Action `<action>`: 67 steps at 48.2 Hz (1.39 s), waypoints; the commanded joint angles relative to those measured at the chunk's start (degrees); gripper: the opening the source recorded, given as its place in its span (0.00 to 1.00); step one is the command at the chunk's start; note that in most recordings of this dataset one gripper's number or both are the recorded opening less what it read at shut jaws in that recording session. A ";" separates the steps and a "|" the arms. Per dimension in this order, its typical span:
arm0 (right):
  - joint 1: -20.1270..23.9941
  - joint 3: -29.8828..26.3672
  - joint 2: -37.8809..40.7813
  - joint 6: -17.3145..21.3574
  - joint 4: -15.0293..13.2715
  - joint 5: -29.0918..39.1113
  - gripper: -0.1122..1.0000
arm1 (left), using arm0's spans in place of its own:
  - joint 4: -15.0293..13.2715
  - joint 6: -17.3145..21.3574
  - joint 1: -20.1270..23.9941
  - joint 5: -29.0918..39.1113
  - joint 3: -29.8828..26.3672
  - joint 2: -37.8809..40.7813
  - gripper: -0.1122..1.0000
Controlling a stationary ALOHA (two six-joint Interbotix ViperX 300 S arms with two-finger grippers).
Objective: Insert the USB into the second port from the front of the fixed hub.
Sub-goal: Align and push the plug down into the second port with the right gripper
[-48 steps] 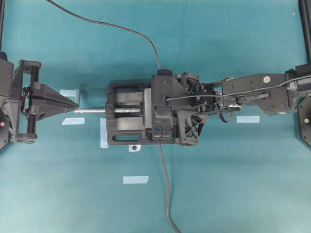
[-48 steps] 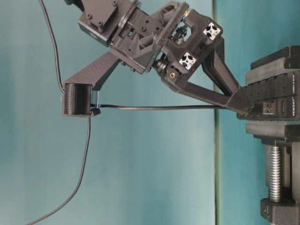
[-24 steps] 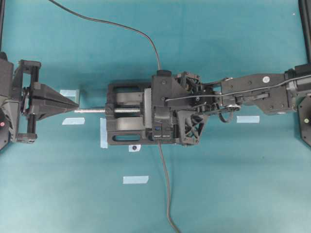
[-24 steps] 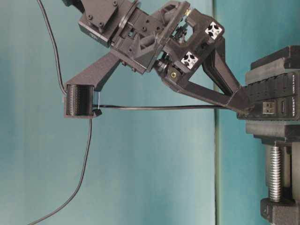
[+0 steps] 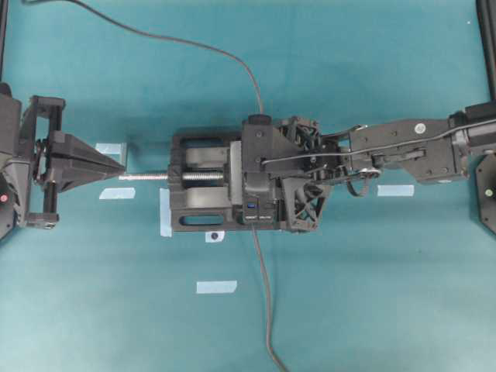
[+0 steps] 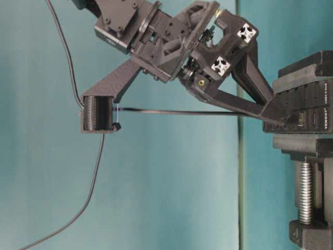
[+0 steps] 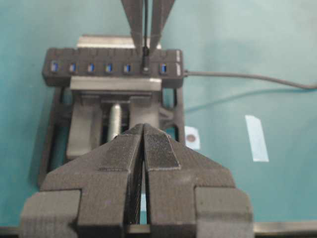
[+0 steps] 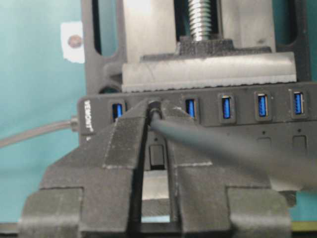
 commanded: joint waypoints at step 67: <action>0.62 -1.14 2.90 -0.26 -0.97 1.23 0.15 | 0.00 -0.09 -0.09 -0.44 -0.62 0.00 0.10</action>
